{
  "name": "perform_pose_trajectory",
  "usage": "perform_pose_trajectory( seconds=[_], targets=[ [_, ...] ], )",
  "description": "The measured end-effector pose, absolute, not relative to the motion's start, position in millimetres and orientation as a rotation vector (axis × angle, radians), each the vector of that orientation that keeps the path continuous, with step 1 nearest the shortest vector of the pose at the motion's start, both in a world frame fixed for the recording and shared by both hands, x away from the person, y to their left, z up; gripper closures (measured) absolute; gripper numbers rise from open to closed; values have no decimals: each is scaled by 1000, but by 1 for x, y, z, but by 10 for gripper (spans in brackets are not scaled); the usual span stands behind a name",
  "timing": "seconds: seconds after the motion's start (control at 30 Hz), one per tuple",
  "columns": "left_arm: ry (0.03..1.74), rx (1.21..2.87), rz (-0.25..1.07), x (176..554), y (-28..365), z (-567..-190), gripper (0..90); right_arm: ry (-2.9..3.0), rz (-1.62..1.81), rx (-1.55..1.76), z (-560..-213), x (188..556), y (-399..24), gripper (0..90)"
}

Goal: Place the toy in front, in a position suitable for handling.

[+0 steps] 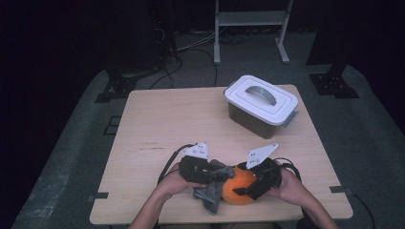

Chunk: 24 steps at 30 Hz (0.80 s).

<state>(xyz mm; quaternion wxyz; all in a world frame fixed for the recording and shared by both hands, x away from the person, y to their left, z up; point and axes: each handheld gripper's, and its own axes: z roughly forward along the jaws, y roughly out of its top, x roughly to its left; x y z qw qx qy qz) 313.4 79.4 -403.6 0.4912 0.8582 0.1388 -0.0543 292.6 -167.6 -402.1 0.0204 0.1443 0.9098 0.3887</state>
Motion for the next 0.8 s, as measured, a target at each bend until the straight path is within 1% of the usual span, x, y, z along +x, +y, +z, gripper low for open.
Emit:
perform_pose_trajectory(
  seconds=[0.03, 0.07, 0.13, 0.23, 0.33, 0.57, 0.6, 0.73, 0.8],
  targets=[
    [340, 2083, -133, 314, 81, -404, 698, 2820, 1225, 453, -404, 294, -169, 221],
    [340, 2083, -133, 314, 81, -404, 698, 2820, 1244, 460, -406, 294, -171, 297],
    [348, 2070, -142, 315, 84, -406, 698, 2796, 1258, 422, -407, 293, -173, 395],
    [353, 2062, -142, 317, 88, -404, 698, 2777, 1274, 377, -405, 292, -174, 474],
    [354, 2051, -118, 318, 94, -398, 698, 2764, 1317, 351, -401, 297, -172, 496],
    [362, 1995, -47, 318, 116, -374, 698, 2725, 1484, 327, -395, 309, -156, 494],
    [365, 1991, -37, 318, 121, -370, 698, 2716, 1530, 309, -395, 313, -148, 488],
    [378, 2015, -42, 319, 122, -375, 698, 2756, 1492, 277, -402, 317, -138, 458],
    [386, 2022, -57, 320, 120, -386, 698, 2774, 1489, 275, -409, 318, -138, 441]
  ],
)
